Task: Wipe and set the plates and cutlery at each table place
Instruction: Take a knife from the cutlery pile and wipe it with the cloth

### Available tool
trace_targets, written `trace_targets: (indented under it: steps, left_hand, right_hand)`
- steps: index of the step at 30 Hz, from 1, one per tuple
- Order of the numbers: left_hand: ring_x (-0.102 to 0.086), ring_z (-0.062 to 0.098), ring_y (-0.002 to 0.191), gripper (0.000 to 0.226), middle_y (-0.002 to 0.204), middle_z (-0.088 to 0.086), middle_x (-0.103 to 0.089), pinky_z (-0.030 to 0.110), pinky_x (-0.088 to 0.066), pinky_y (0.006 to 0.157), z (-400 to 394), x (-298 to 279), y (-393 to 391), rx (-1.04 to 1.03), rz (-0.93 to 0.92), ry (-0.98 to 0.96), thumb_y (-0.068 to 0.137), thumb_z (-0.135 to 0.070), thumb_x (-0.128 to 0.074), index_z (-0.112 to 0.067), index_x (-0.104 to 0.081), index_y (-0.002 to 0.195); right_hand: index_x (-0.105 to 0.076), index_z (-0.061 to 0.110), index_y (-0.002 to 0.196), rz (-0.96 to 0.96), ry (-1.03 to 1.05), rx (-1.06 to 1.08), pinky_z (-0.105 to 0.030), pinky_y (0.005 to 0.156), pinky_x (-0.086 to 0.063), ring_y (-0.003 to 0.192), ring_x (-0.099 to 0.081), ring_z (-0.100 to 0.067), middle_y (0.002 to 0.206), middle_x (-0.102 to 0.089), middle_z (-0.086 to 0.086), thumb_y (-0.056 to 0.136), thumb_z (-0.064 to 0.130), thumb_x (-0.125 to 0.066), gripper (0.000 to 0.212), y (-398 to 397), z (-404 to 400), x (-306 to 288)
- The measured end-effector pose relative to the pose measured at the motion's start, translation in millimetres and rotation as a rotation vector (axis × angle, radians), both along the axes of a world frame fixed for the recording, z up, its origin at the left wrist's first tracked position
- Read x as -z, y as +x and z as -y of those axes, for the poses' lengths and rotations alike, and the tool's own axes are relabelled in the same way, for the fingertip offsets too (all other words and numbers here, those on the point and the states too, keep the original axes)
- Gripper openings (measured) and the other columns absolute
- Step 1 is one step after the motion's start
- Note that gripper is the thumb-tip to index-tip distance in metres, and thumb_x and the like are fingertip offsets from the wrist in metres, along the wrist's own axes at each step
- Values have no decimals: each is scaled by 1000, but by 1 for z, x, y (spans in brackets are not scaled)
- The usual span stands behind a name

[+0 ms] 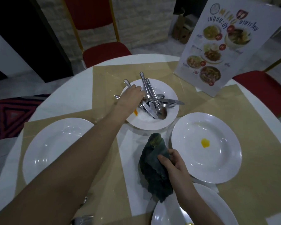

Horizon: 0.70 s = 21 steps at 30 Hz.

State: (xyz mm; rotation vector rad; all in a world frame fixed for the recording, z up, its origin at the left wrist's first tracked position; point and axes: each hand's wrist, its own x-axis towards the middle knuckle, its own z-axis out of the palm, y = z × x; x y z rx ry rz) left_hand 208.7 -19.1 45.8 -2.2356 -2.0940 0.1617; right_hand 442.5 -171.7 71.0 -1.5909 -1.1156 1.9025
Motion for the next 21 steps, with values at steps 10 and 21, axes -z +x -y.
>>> trace_targets:
  steps: [10, 21]
  left_hand:
    - [-56, 28, 89, 17, 88, 6, -59, 38, -39, 74, 34, -19, -12, 82, 10, 196, 85, -4, -59, -16, -61, 96]
    - [-44, 14, 43, 26, 52, -1, -55, 28, -36, 47, 283, -53, 182, -677, 1537, -81, 100, -13, -41, -7, -60, 84]
  right_hand:
    - [-57, 18, 107, -90, 47, 86, -31, 75, -58, 87, -72, -18, 96, -74, -4, 97, 23, -56, 11, 13, 1, -10]
    - [-55, 12, 115, -342, 82, 11, -41, 79, -54, 105, -65, -33, 113, -68, -16, 90, 19, -62, 27, 67, 71, -40]
